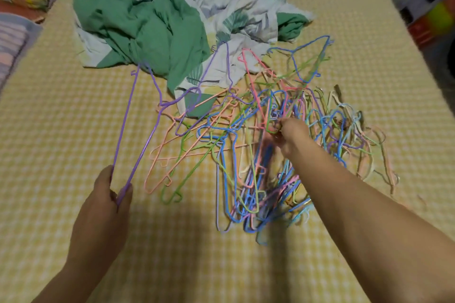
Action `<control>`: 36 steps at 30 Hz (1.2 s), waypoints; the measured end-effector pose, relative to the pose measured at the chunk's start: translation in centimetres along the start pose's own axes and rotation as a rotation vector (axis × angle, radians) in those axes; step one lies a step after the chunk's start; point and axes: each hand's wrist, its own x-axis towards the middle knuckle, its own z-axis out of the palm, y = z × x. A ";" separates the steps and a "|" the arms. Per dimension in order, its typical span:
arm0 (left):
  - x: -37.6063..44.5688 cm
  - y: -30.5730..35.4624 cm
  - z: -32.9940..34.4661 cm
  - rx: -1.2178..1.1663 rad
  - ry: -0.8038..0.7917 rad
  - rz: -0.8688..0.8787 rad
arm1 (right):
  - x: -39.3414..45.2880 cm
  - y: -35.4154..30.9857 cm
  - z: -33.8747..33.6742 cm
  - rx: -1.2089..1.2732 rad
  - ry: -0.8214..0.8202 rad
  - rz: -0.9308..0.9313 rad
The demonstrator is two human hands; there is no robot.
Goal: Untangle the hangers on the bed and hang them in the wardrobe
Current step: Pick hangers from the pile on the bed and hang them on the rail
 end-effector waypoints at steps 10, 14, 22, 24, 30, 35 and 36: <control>-3.1 6.3 -0.4 -0.026 -0.076 0.031 | -6.0 -1.7 -11.7 -0.042 0.092 0.025; -5.4 9.0 -2.4 -0.038 -0.094 -0.001 | -12.1 -2.5 -15.0 0.026 -0.002 0.006; -7.2 14.5 -3.8 -0.020 -0.046 -0.074 | -12.4 -2.2 -19.5 0.112 0.094 0.131; -7.8 16.2 -3.3 -0.045 -0.046 -0.065 | -11.2 -3.2 -19.6 0.133 0.096 0.136; -9.9 19.2 1.0 -0.154 -0.090 -0.065 | -8.3 0.9 -20.3 0.156 -0.016 0.261; -6.5 19.0 9.8 -0.197 -0.112 -0.110 | -4.3 2.3 -19.8 0.144 -0.137 0.366; -5.5 19.1 11.2 -0.198 -0.118 -0.129 | -4.1 1.6 -19.6 0.142 -0.139 0.390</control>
